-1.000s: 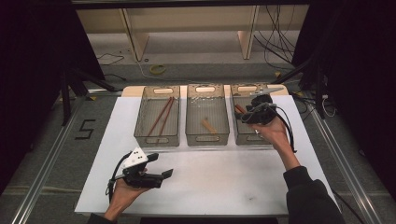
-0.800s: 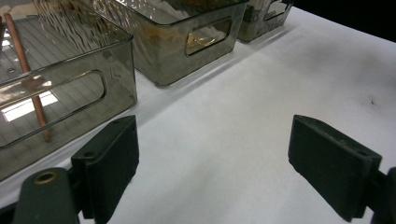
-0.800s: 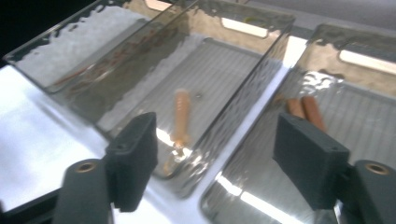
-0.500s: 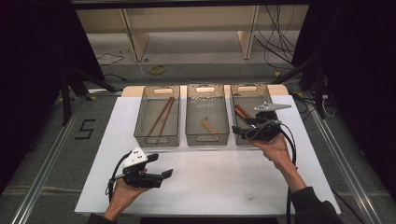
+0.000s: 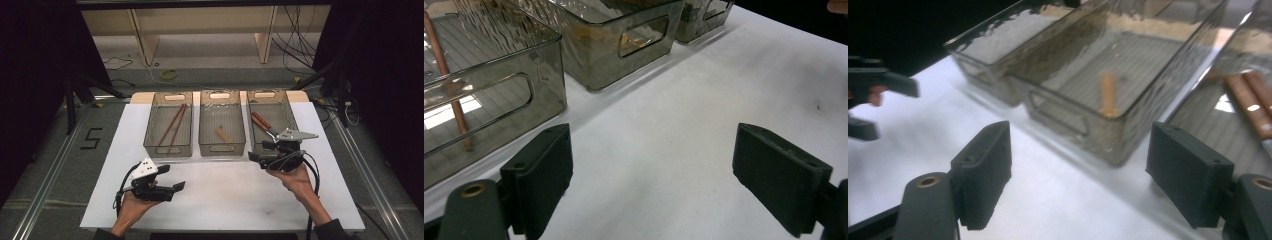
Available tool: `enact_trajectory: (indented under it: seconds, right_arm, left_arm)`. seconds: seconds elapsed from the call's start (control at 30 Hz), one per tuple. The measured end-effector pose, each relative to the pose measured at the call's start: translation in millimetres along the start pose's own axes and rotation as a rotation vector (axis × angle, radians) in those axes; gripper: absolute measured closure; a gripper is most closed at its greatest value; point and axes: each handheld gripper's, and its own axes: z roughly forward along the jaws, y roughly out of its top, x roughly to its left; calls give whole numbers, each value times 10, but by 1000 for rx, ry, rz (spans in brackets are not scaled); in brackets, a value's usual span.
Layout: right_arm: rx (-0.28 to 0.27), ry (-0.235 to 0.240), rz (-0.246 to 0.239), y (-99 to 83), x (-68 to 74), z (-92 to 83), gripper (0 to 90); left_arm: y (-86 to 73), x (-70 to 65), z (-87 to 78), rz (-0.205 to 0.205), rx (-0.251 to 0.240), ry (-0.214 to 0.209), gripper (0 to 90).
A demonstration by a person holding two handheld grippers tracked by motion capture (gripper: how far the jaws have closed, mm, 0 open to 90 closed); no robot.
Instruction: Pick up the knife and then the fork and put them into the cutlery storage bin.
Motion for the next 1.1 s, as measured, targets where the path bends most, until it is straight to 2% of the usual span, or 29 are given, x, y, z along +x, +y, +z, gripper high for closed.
enact_trajectory:
  seconds: [0.2,0.43,0.5,0.77,0.9,1.1]
  right_arm:
    - [-14,37,-2,-124,103,-37,260]
    - [-10,36,-31,-308,223,-58,233]
    - [-10,34,-37,-355,233,-66,231]
    - [-24,23,-12,-500,223,-150,214]
    - [-30,9,-26,-560,233,-193,196]
    - [-41,-6,-15,-627,227,-253,179]
  left_arm:
    - [3,3,-8,-5,-8,-2,158]
    - [5,0,-18,-8,-7,-14,158]
    - [3,1,-17,-13,-9,-27,158]
    - [3,-7,-19,-15,-12,-30,158]
    - [-3,-11,-27,-17,-9,-33,158]
    - [-10,-16,-41,-17,-12,-33,158]
